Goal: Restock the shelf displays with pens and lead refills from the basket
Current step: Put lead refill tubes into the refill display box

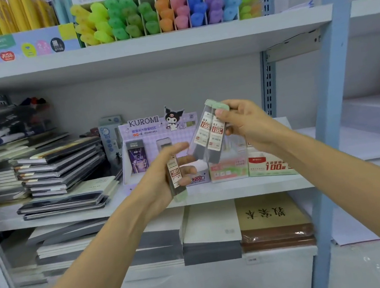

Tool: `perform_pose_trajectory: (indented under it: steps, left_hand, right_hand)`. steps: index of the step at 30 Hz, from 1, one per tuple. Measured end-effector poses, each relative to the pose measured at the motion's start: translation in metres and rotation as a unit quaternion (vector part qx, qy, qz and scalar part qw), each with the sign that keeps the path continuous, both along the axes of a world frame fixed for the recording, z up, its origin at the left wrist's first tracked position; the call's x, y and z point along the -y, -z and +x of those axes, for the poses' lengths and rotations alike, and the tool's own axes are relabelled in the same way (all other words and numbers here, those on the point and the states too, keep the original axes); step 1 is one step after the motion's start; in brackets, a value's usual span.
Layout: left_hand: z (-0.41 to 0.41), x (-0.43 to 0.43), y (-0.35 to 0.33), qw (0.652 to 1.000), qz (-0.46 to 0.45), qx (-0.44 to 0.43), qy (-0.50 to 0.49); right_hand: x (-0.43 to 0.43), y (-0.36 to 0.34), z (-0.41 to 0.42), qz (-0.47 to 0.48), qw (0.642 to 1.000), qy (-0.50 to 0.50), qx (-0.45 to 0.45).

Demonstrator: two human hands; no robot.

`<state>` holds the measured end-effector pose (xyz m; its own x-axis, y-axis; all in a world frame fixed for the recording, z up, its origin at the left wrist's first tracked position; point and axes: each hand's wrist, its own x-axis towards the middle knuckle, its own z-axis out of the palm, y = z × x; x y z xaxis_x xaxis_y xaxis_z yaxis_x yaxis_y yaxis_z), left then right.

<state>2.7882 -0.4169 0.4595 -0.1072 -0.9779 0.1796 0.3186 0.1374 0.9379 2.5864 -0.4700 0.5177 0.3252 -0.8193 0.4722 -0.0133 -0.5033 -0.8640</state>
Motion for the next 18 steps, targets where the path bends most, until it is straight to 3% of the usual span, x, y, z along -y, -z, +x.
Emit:
perform_pose_trajectory:
  steps: [2,6,9,13,18]
  left_hand:
    - [-0.005,0.000,-0.003,0.996,0.020,-0.071,0.046]
    - [-0.023,0.004,-0.004,0.995,0.000,-0.083,0.052]
    - [-0.036,0.009,0.001,0.998,-0.048,0.025,0.024]
    - [-0.059,0.010,0.001,0.966,-0.124,0.226,-0.009]
    - [-0.069,0.011,-0.007,0.956,-0.106,0.272,0.041]
  right_hand:
    - [0.000,-0.005,-0.017,0.000,1.000,0.029,-0.006]
    - [0.004,-0.009,-0.047,-0.010,0.998,0.057,-0.021]
    - [0.004,-0.008,-0.065,-0.031,0.997,0.046,-0.056]
    - [0.000,-0.003,-0.072,-0.042,0.992,-0.047,-0.111]
    - [0.001,0.003,-0.075,-0.029,0.982,-0.076,-0.170]
